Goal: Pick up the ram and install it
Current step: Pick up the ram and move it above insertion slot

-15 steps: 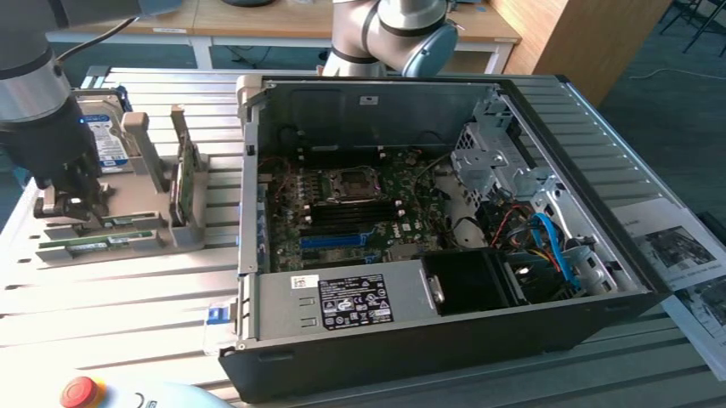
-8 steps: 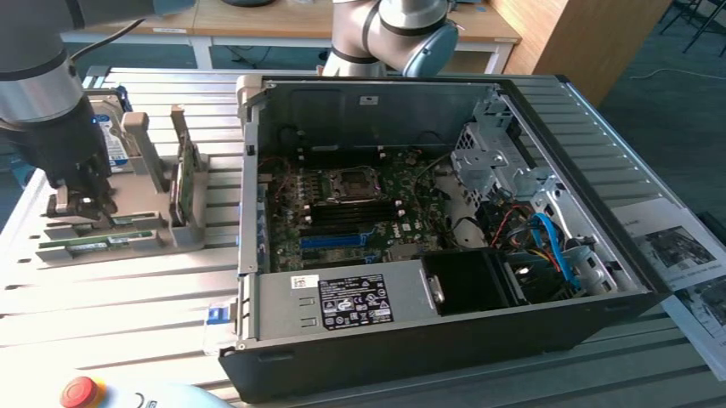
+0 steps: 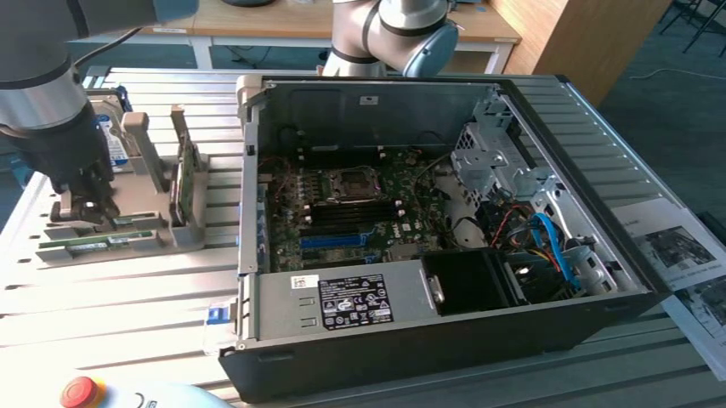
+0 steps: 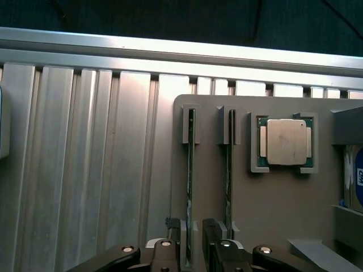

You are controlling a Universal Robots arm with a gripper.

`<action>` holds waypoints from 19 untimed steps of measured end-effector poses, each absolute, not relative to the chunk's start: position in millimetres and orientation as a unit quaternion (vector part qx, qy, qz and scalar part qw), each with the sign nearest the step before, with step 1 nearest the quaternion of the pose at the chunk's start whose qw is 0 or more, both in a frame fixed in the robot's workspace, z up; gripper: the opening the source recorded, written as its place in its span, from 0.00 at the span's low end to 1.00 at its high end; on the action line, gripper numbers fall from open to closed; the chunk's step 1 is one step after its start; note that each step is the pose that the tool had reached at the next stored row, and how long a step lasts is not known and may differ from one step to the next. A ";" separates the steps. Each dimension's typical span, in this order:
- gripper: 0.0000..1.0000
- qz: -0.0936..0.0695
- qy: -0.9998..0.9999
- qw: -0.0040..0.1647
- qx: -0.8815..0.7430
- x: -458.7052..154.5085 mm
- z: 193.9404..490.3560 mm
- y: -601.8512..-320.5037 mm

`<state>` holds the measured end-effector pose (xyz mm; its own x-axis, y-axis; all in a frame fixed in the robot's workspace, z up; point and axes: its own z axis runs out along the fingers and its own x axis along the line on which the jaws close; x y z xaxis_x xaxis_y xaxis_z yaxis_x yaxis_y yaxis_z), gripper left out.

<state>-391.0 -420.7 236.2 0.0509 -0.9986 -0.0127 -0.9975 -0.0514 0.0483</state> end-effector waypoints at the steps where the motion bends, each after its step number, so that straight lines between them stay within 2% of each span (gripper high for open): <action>1: 0.30 -0.021 -0.689 0.013 0.725 -391.0 234.9 -420.7; 19: 0.30 -0.021 -0.689 0.014 0.725 -391.1 215.6 -420.7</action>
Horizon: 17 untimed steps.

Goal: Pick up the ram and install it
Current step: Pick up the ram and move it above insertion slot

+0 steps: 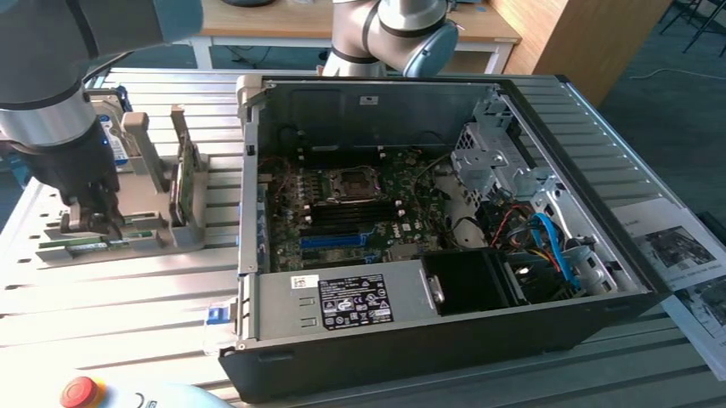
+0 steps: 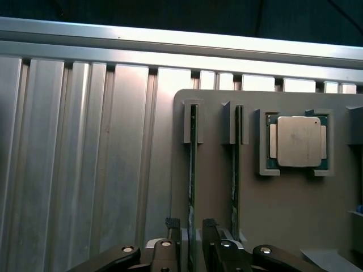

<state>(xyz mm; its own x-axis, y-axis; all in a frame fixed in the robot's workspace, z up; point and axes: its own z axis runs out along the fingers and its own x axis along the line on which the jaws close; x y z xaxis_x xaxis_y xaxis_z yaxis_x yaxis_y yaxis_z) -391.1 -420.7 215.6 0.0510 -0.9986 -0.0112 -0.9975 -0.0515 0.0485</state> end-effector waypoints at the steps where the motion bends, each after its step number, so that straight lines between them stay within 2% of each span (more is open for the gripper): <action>1: 0.30 -0.021 -0.689 0.014 0.725 -391.1 214.9 -420.6; 17: 0.30 -0.021 -0.688 0.014 0.725 -391.0 210.3 -418.7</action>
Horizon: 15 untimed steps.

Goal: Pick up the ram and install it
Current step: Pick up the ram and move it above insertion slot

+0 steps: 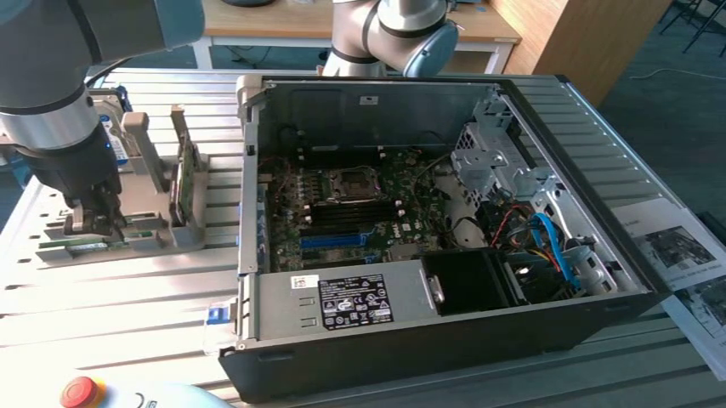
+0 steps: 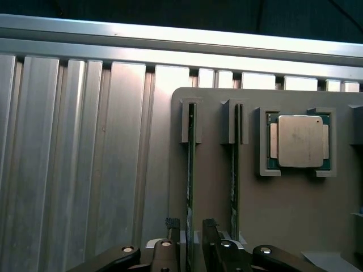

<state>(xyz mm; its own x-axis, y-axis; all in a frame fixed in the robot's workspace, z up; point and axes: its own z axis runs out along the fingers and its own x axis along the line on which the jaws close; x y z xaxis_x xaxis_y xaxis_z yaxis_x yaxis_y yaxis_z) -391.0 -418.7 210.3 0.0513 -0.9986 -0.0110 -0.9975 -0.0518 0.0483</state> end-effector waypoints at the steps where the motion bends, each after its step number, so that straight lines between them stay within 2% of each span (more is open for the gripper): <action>1: 0.30 -0.021 -0.688 0.014 0.725 -391.0 210.4 -418.7; 15: 0.30 -0.021 -0.688 0.014 0.725 -391.1 202.9 -418.6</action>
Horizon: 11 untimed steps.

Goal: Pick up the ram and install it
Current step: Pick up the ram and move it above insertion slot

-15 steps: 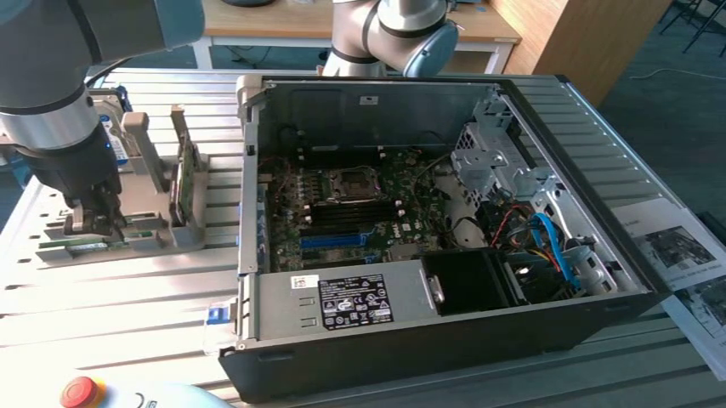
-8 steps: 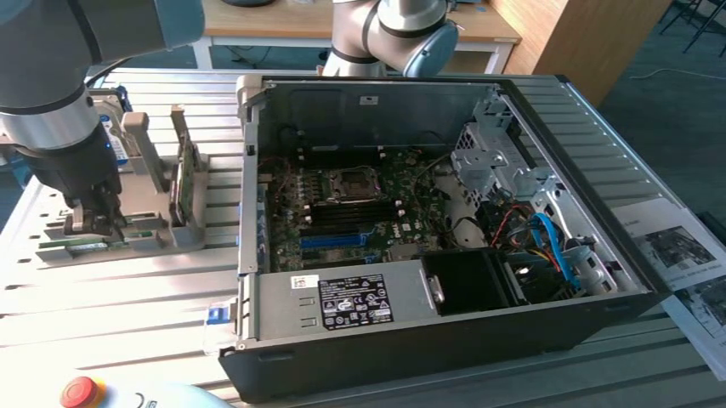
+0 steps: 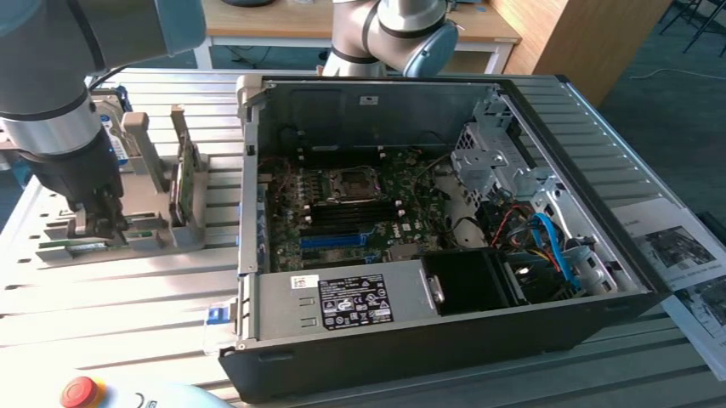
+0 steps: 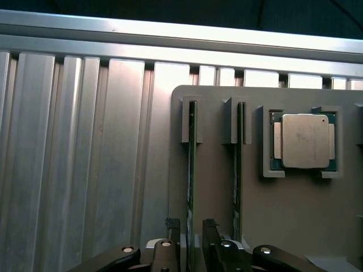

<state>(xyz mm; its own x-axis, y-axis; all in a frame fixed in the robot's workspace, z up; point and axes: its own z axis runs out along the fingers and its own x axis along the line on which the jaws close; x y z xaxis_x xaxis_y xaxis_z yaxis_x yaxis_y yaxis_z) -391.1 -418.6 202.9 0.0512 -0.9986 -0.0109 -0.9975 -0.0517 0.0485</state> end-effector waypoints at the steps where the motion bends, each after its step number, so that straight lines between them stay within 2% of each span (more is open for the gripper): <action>1: 0.30 -0.021 -0.688 0.014 0.725 -391.1 202.2 -418.6; 11: 0.30 -0.021 -0.689 0.014 0.725 -391.1 200.1 -417.1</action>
<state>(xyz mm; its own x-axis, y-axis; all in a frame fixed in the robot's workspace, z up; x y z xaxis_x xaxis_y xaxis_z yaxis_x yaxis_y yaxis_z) -391.1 -417.1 200.1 0.0509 -0.9986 -0.0110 -0.9975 -0.0514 0.0482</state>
